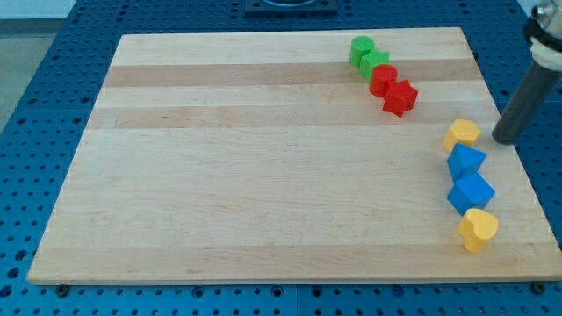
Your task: Move the yellow hexagon to the horizontal right of the red star
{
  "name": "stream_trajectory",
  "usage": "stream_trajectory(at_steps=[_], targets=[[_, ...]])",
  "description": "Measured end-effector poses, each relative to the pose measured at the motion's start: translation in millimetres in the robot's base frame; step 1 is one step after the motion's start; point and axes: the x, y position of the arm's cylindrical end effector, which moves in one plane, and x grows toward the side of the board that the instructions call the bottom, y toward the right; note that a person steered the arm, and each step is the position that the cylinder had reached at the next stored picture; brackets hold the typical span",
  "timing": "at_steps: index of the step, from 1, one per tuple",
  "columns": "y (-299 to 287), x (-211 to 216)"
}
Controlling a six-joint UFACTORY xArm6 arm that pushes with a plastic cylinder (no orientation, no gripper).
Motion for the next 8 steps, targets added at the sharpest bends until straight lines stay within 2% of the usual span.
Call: stream_trajectory(at_steps=[1,3,4,7,8], targets=[[-9.3,17.8],[-70.0,20.6],[-81.6,18.8],[-83.6,-35.9],[-83.6,-36.5]])
